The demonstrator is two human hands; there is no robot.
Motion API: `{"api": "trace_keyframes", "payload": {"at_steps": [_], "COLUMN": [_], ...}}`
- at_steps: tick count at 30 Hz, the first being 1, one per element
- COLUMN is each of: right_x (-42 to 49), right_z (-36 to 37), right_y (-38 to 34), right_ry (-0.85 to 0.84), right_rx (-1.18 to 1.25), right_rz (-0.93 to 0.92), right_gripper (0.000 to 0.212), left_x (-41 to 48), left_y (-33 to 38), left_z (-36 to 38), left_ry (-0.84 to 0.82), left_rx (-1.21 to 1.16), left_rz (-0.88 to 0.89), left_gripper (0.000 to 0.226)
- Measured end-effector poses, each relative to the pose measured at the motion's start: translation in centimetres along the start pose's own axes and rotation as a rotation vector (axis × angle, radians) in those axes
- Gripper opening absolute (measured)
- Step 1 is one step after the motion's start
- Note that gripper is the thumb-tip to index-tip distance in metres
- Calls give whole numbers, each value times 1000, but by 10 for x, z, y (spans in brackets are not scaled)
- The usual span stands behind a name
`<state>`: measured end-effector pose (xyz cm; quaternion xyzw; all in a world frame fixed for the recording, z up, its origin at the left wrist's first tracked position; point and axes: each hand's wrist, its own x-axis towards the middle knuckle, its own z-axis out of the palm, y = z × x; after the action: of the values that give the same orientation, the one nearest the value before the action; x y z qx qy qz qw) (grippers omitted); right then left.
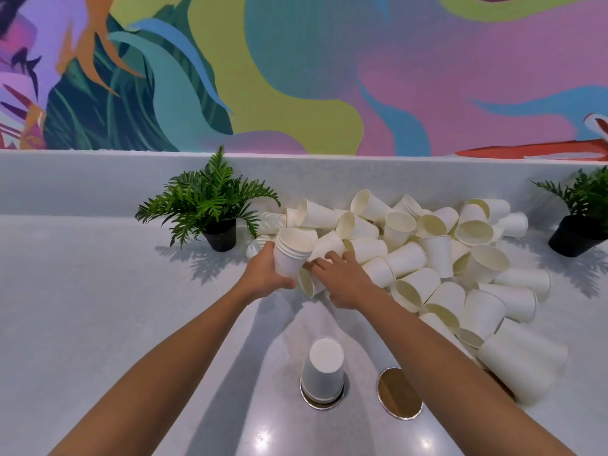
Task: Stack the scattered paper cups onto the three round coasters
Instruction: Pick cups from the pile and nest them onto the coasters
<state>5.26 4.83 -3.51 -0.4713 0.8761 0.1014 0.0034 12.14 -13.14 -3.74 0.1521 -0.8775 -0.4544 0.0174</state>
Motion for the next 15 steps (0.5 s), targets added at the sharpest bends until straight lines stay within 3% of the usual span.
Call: {"api": "trace_keyframes", "payload": {"at_steps": [5, 8, 10, 15], "right_x": [12, 11, 8, 4], "right_z": [20, 27, 24, -9], "right_y": [-8, -6, -3, 23], "right_ry": [-102, -58, -9, 139], "right_rx": [-51, 1, 128, 671], "right_rz": [41, 47, 110, 482], "right_gripper": [72, 66, 63, 73], "left_x": [0, 0, 0, 2], "left_y": [-2, -3, -4, -1], "left_z": [2, 2, 1, -3], "left_ry": [-22, -33, -27, 8], "left_rx": [44, 78, 88, 98], "left_rz": [25, 23, 13, -23], "left_gripper": [77, 80, 81, 81]}}
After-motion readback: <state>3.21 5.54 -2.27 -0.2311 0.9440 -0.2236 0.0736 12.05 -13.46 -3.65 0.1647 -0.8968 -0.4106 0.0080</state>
